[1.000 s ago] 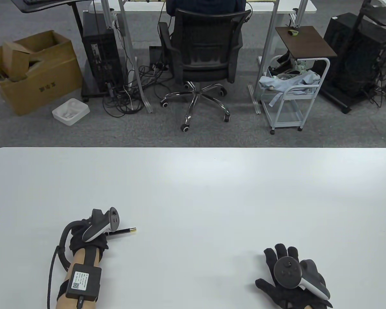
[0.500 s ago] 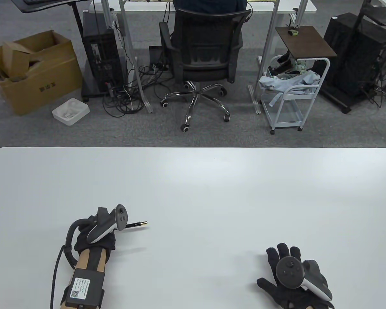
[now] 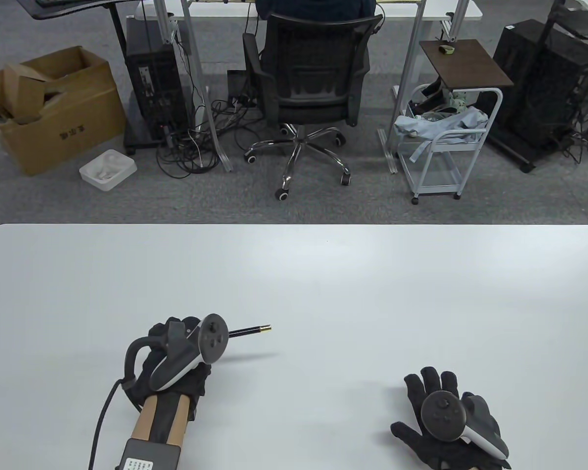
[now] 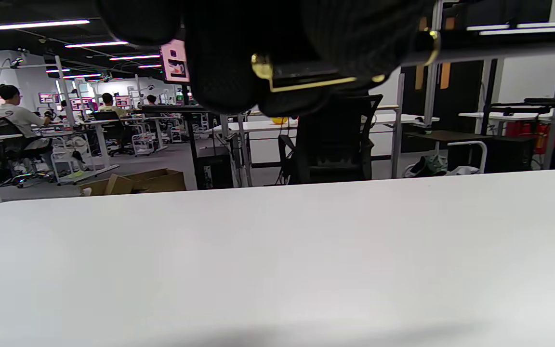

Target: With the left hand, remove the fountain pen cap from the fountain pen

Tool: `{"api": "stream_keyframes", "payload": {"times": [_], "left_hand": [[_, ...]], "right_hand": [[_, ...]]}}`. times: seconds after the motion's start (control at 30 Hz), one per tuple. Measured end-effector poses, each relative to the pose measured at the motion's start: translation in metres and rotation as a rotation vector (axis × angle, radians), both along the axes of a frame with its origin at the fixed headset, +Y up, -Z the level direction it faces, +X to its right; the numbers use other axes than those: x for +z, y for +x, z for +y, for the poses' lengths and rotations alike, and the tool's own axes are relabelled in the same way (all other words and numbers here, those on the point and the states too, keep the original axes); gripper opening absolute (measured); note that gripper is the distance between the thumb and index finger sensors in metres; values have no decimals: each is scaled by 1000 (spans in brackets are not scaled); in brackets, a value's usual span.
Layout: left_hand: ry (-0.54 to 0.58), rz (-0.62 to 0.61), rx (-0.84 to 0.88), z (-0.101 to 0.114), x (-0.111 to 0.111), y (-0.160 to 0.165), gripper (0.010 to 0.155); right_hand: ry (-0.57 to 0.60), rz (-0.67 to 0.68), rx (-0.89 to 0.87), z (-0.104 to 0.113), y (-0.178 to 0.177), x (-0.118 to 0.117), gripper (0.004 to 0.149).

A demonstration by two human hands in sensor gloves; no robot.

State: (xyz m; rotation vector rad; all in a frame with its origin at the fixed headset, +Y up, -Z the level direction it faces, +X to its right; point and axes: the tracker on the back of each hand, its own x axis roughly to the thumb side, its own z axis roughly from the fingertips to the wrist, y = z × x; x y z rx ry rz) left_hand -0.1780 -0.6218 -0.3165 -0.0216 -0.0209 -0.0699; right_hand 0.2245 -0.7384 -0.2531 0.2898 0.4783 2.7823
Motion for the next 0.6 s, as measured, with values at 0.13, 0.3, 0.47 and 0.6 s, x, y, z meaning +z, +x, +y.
{"api": "stream_keyframes", "payload": {"times": [0.13, 0.3, 0.47, 0.6], "left_hand": [[7, -48, -1, 3, 15, 24, 44], [9, -95, -8, 2, 31, 54, 44], [0, -148, 11, -2, 46, 81, 44], [-12, -173, 7, -10, 54, 99, 44]], "right_hand": [[11, 6, -16, 3, -1, 2, 86], [16, 11, -27, 5, -2, 3, 86], [26, 7, -35, 7, -1, 4, 86], [27, 4, -38, 7, 0, 4, 86]]}}
